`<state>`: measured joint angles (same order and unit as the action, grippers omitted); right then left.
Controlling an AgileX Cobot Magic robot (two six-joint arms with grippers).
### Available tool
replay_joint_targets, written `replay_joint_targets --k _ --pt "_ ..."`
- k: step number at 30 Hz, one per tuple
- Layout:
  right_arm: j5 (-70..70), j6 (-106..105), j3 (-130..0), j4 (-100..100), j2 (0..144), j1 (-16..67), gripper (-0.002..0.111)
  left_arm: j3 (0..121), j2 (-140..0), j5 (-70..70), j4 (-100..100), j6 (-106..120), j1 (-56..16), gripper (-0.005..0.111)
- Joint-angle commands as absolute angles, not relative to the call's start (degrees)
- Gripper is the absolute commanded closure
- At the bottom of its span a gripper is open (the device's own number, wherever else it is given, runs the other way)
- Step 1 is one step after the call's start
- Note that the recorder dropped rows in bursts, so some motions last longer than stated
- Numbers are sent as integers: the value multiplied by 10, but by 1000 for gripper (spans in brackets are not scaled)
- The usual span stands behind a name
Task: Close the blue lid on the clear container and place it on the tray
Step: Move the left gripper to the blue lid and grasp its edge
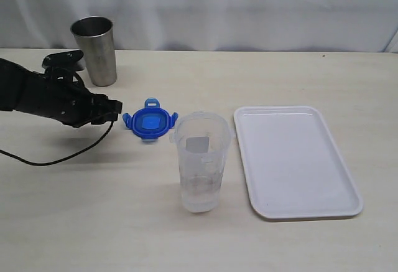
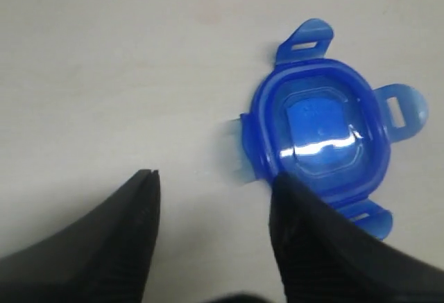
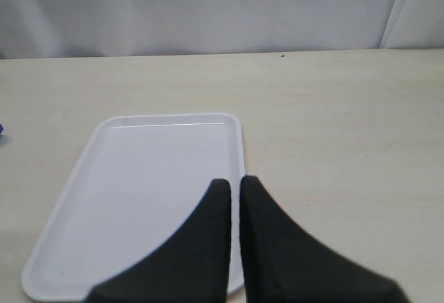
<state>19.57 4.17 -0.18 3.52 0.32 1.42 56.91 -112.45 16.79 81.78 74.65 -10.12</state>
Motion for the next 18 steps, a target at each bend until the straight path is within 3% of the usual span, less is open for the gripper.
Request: replay_joint_targets --k 1,10,18 --pt "196 43 0 34 0 15 104 588 -1123 196 836 751 -107 54" --pt "196 43 0 34 0 15 104 595 -1155 131 847 765 -136 54" --pt "196 43 0 34 0 15 104 624 -1201 161 884 765 -136 54"
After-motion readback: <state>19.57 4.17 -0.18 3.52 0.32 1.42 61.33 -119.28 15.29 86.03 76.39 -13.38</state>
